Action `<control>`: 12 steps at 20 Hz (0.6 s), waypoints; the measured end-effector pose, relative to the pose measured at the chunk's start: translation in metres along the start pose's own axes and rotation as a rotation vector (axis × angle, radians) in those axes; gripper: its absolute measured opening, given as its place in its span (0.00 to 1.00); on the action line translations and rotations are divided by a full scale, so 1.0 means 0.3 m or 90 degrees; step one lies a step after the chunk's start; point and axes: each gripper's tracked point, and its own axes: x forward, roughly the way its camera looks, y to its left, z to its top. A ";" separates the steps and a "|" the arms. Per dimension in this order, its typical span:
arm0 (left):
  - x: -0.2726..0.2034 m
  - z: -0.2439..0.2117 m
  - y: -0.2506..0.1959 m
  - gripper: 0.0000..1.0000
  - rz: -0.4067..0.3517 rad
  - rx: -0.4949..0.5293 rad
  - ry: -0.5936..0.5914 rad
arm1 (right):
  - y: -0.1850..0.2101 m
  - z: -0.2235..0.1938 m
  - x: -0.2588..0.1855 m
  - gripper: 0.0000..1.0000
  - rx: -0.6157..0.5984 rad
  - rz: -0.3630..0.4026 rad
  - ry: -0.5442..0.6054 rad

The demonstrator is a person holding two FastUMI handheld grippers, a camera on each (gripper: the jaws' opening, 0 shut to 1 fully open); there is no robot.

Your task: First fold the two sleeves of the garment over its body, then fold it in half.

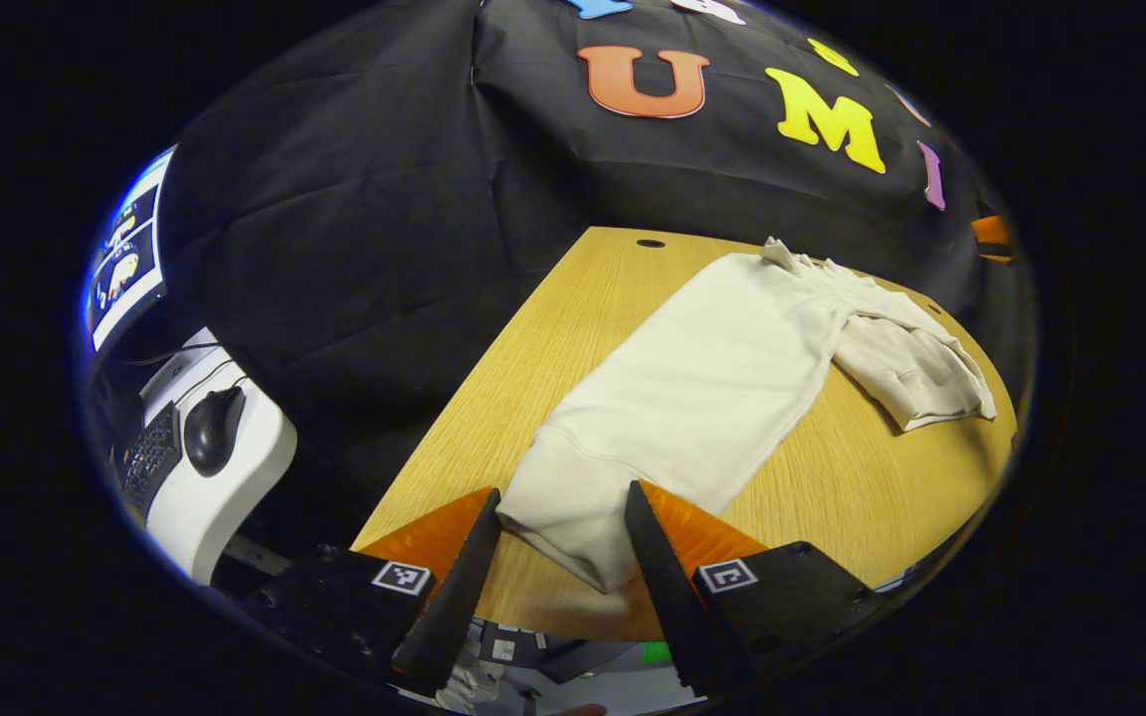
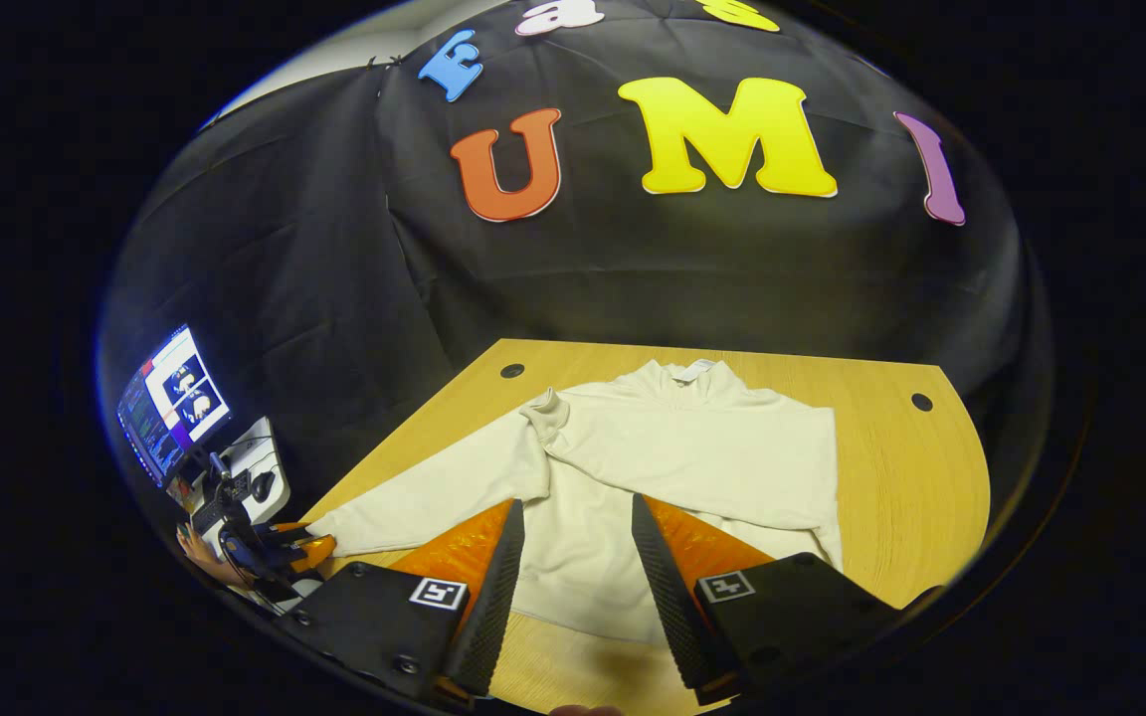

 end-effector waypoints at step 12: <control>0.000 0.022 -0.077 0.04 0.022 0.014 0.034 | -0.098 -0.020 -0.094 0.69 -0.012 -0.030 -0.005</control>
